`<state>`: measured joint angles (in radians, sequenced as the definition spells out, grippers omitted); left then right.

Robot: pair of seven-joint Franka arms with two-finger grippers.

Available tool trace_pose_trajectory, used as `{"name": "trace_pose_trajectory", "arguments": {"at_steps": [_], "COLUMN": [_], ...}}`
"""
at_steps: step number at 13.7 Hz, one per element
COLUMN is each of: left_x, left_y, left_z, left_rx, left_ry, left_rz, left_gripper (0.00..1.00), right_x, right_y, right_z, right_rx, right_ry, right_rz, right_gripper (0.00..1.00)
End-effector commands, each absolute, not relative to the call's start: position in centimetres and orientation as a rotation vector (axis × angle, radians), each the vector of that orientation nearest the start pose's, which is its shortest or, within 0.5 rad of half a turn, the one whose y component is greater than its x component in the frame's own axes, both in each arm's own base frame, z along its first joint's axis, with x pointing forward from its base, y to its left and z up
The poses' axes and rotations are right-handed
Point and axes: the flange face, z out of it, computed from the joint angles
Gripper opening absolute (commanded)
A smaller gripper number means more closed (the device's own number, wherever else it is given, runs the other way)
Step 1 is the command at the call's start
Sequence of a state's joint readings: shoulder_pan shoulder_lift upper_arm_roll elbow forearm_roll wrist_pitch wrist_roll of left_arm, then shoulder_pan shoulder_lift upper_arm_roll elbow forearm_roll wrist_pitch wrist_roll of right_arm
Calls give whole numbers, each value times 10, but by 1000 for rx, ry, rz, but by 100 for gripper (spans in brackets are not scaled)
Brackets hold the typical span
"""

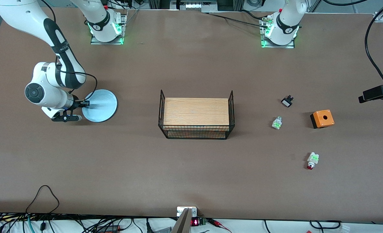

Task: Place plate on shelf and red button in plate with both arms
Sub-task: 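Close the right gripper on the plate rim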

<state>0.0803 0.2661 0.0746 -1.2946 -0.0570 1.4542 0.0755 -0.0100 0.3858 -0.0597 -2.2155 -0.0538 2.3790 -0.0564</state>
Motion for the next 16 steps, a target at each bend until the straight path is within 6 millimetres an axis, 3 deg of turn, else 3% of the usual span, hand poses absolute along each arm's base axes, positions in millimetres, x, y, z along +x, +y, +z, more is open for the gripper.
{"name": "trace_pose_trajectory", "arguments": {"at_steps": [1,5,11,16], "left_x": [621,622,625,627], "left_y": [84,87,84,79], "left_z": [591,587,586,586], "left_rx": [-3210,-3209,-3211,-3211], "left_ry": [-91,-99,-89,-77], "left_rz": [143,148,135,131], "left_gripper": [100,100,100,100], "right_x": [520,522,534,559], "right_y": [-37,-37,-24,-13], "right_z": [183,192,263,340], "right_rx": [-3155,-3157,-3158,-3127], "right_ry": [-71,-54,-83,-76], "right_rz": [357,342,290,330], "right_gripper": [0,0,0,0]}}
